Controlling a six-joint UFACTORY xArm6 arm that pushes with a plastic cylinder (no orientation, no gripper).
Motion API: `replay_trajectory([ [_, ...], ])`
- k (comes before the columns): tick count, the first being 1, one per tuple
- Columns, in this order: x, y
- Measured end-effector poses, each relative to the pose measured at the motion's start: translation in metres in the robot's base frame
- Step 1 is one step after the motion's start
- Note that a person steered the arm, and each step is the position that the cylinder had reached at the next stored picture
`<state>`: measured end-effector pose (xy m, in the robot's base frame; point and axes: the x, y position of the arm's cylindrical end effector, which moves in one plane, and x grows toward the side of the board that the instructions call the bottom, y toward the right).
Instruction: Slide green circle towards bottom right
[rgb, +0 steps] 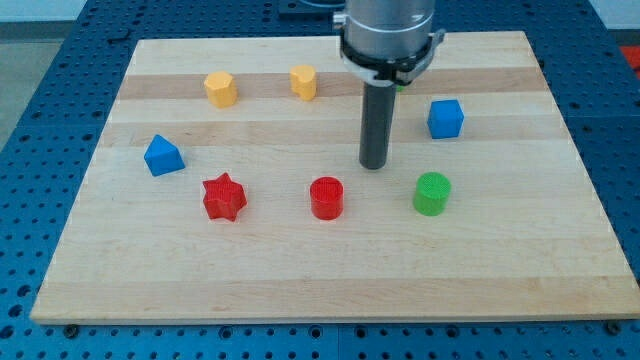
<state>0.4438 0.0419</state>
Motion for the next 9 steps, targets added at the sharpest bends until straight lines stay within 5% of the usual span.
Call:
replay_trajectory([
  [3,0.061,0.071],
  [6,0.022,0.082],
  [9,0.044,0.147],
])
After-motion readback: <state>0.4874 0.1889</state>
